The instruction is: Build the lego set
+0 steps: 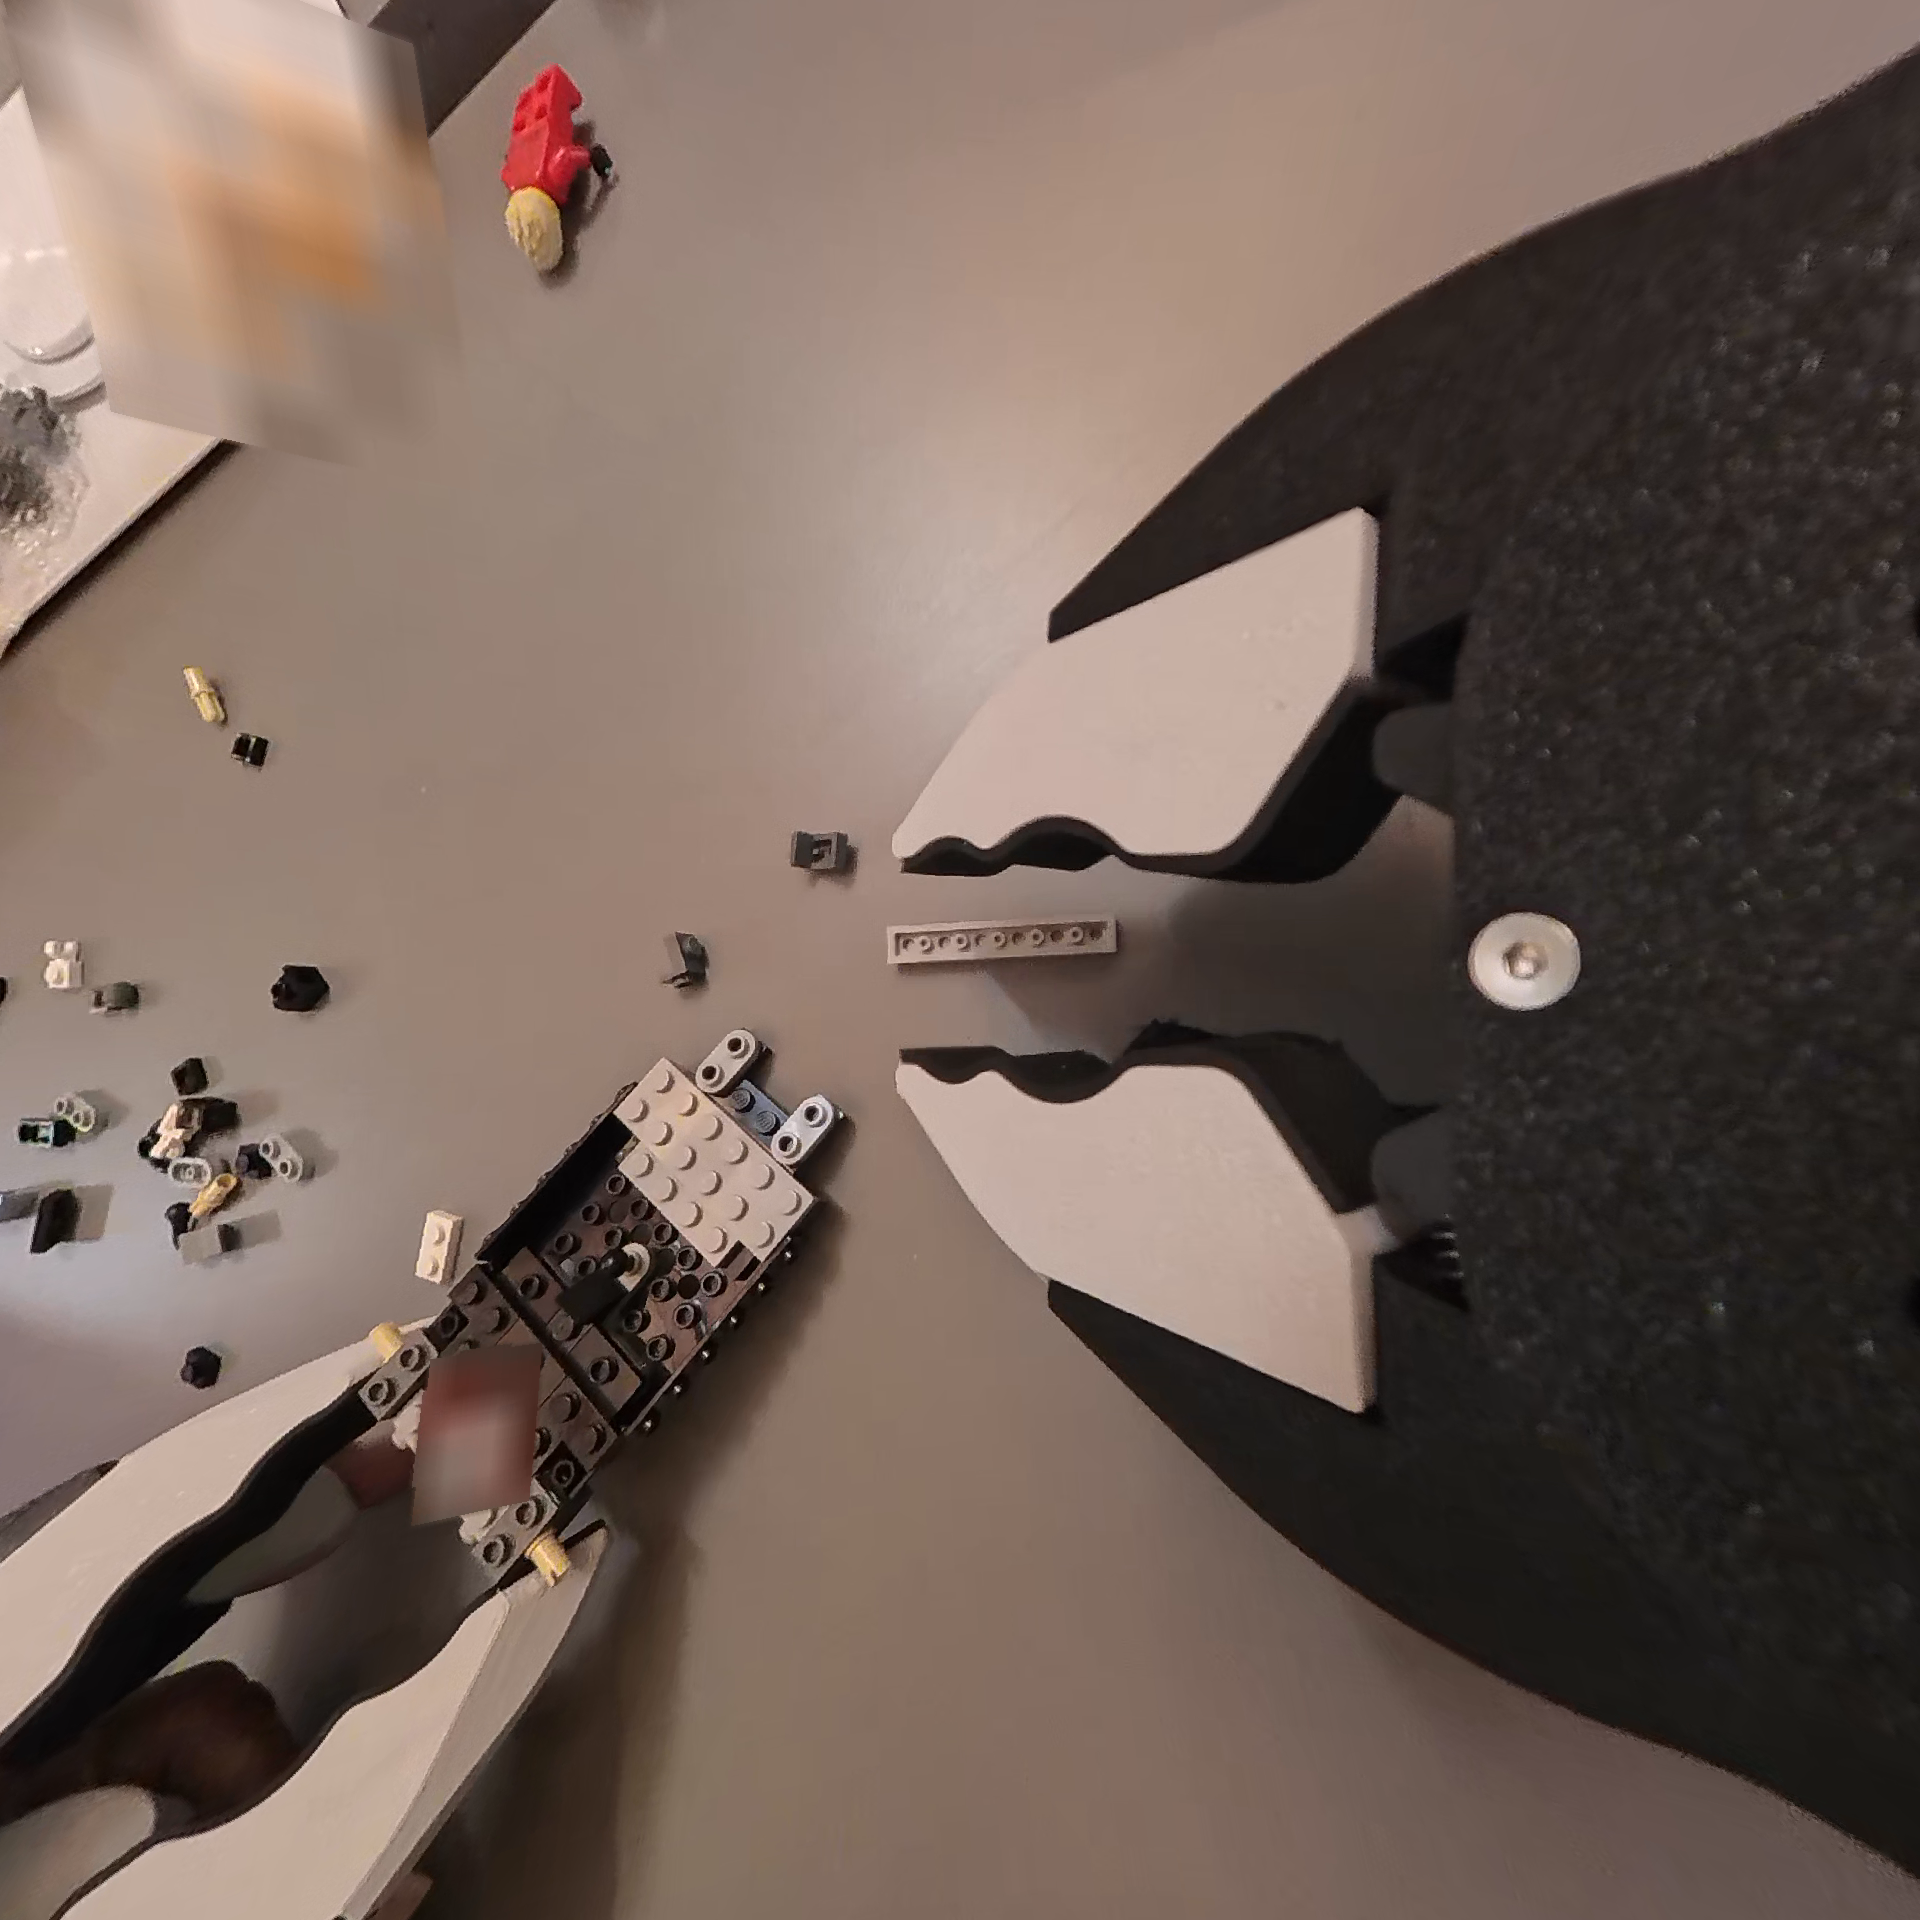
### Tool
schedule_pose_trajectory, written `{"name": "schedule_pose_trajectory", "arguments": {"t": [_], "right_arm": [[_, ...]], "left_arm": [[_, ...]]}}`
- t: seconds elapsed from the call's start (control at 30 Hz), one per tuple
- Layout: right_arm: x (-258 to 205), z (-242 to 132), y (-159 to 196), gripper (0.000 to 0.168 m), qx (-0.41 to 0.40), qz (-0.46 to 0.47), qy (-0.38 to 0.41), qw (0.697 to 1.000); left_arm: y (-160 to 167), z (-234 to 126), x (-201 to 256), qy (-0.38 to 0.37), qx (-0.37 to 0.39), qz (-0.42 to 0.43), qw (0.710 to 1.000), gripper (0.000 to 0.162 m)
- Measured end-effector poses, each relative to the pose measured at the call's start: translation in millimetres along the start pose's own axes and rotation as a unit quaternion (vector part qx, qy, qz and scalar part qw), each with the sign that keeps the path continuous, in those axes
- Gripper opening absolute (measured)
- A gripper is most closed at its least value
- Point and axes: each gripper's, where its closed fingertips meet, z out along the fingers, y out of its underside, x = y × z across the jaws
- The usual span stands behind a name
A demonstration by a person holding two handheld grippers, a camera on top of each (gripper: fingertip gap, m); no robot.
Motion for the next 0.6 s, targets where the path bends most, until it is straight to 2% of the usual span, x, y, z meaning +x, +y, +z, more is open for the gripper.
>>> {"name": "schedule_pose_trajectory", "arguments": {"t": [0.6], "right_arm": [[-20.6,8.2,-3.9,0.036,0.005,-0.04,-0.03,0.999]], "left_arm": [[4.4,-1.4,1.3,0.0,-0.02,0.004,1.0,0.053]]}}
